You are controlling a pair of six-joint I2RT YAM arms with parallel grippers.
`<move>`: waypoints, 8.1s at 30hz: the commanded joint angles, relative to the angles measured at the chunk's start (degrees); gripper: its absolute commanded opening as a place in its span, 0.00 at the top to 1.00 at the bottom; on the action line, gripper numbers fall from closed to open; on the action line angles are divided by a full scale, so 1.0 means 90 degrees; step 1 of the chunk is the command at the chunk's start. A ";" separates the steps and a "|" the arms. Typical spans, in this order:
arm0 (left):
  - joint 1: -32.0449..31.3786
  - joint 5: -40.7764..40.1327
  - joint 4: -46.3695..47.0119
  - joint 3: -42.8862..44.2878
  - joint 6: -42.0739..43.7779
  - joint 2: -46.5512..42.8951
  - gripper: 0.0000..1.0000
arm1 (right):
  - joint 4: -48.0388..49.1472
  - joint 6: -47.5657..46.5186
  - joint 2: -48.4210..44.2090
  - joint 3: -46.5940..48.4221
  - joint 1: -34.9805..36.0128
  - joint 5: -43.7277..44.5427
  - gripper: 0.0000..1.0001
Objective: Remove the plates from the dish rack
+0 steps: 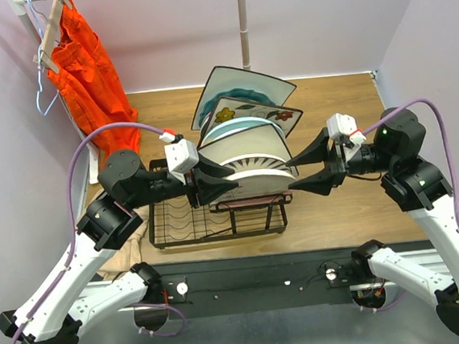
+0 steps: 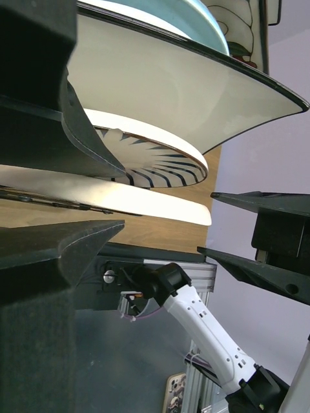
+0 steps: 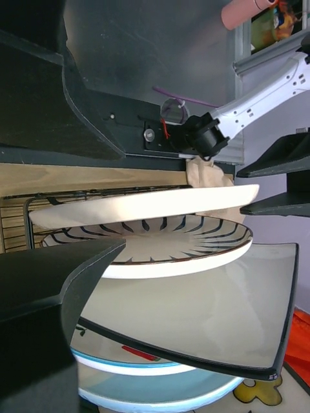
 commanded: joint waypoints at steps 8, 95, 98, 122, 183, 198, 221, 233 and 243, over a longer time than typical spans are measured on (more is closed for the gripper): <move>0.0000 0.0023 0.0109 -0.0063 -0.0112 -0.0085 0.59 | 0.0388 0.0314 0.0350 -0.0325 0.0120 -0.0049 0.45; -0.0009 -0.1735 -0.0398 0.1353 -0.0767 -0.0359 0.43 | 0.1092 0.0968 0.0106 0.0973 0.0882 0.1749 0.99; 0.0001 -0.1706 -0.0399 0.1392 -0.0816 -0.0417 0.43 | 0.1092 0.1036 0.0116 0.1071 0.0873 0.1807 0.99; 0.0001 -0.1393 -0.0194 0.1490 -0.1284 -0.0769 0.43 | 0.2009 0.3086 0.0711 0.2302 0.0873 0.2889 0.99; 0.0001 -0.1823 0.0021 0.0377 -0.1265 -0.1012 0.44 | 0.5475 0.8107 0.4149 -0.0206 -0.4381 0.5285 0.99; 0.0001 -0.2037 -0.0418 0.0709 -0.1197 -0.1345 0.44 | 0.7009 0.8205 0.6638 0.0211 -0.4723 0.4151 0.99; 0.0001 -0.2135 -0.0467 0.0513 -0.1177 -0.1218 0.43 | 0.6932 0.8742 0.8797 0.1316 -0.4801 0.4757 0.83; 0.0000 -0.2203 -0.0535 0.0542 -0.1138 -0.1140 0.43 | 0.5946 0.8381 0.9208 0.2048 -0.5045 0.4981 0.58; -0.0009 -0.2233 -0.0574 0.0581 -0.1109 -0.1091 0.43 | 0.4627 0.7560 0.9217 0.2614 -0.5270 0.5596 0.52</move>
